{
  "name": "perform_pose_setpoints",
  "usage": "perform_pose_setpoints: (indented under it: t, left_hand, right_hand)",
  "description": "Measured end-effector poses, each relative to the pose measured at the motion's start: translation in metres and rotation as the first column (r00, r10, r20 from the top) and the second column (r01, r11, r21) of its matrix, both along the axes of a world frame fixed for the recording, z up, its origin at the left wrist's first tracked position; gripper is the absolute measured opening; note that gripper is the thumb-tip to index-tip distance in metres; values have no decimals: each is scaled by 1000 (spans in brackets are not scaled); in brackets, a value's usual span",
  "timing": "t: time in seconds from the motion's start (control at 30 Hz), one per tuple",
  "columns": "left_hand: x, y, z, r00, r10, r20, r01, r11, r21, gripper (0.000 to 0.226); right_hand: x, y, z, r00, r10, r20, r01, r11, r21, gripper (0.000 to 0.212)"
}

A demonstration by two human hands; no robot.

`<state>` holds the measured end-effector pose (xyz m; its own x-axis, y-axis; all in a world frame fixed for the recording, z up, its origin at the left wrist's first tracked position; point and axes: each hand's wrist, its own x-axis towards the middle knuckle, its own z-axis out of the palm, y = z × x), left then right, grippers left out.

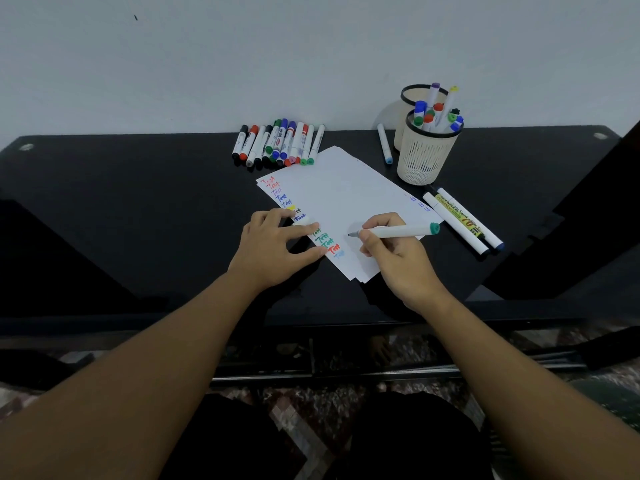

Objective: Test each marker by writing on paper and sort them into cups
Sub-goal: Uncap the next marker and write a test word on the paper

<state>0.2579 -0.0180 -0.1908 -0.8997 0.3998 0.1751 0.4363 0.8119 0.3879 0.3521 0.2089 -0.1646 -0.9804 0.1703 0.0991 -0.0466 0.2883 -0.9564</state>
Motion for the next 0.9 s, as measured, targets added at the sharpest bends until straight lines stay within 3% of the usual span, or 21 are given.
perform_pose_setpoints:
  t: [0.23,0.53,0.67,0.9]
  left_hand:
    - [-1,-1,-1,1000,2,4,-2,1000,0,66]
    - [0,0,0,1000,1,-7,-1,1000,11,57]
    - [2,1,0,1000,6,-12,-6,1000,15,66]
    - [1,0,1,1000,5,1,-5,1000,4,55]
  right_hand:
    - [1,-1,1,999,36,15,-36,999,13,7]
    - [3,-3,1,988,131,78,-142,977,159,5]
    - [1,-2,-2,983,162,86,-177,960,215,7]
    - [1,-1,-3,996,76,41,-83,973,214,4]
